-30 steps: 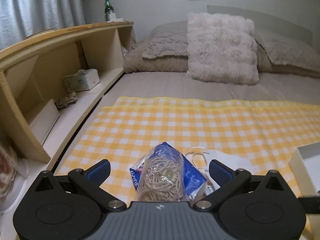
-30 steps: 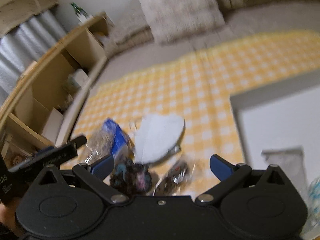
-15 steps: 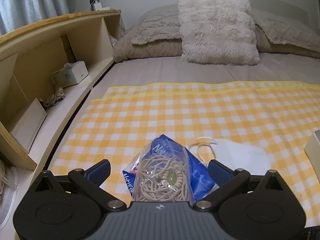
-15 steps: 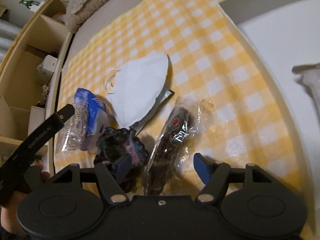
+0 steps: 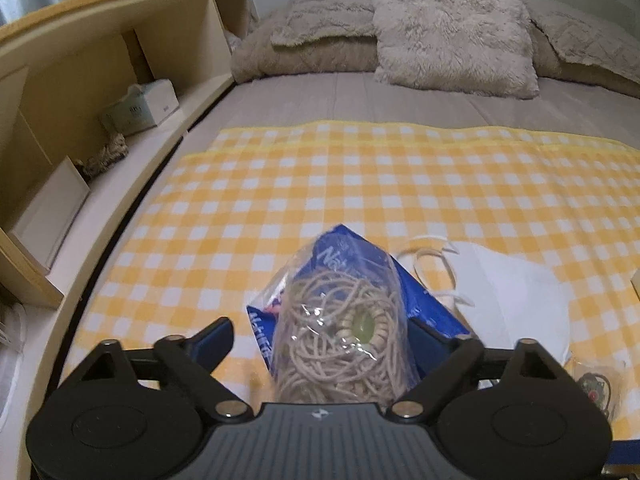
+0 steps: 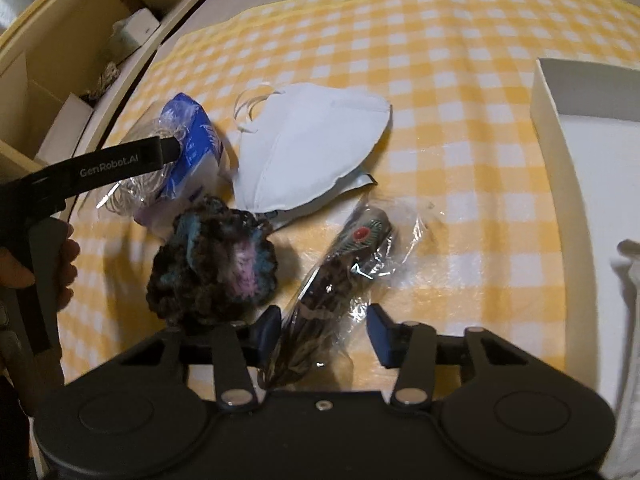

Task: Organize soft objects
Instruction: 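Grasp the bag of beige cord with left tool while right tool grasps the keychain bag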

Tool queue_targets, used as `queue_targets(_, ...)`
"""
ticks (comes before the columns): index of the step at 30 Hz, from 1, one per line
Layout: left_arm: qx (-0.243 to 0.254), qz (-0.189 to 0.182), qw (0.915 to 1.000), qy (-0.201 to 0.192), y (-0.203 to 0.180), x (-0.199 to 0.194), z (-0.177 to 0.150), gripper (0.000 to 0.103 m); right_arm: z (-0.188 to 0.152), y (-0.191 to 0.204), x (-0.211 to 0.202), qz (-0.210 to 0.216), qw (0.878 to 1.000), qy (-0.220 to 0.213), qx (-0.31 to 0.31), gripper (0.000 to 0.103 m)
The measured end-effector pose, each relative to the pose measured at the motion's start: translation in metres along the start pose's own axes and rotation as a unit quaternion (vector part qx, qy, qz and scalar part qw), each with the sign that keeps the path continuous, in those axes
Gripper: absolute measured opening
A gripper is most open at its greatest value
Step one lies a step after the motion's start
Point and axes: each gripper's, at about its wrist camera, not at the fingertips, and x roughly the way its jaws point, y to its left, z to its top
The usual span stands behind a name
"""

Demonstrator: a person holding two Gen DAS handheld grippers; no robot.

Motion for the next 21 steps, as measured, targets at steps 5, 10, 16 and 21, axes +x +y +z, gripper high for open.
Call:
queue_targets(5,-0.013,-0.011,0.9995,0.025,0.001,0.000,0.000,0.061,0.003,-0.005,-0.003,-0.005,1.000,0.012,-0.025,0.038)
queue_targets(10,-0.024,-0.012,0.9993,0.026,0.004,-0.007,0.001,0.055,0.002,-0.005,-0.013,0.004,0.998,0.007,-0.056,0.023)
queue_targets(16,-0.062,-0.018,0.9979,0.005,0.013,-0.034,0.000,0.053,0.005,0.003,-0.037,0.016,0.994,-0.035,-0.104,0.019)
queue_targets(21,-0.084,-0.028,0.9959,-0.018,0.013,-0.066,-0.002,0.052,0.006,0.007,-0.066,0.014,0.985,-0.087,-0.147,0.019)
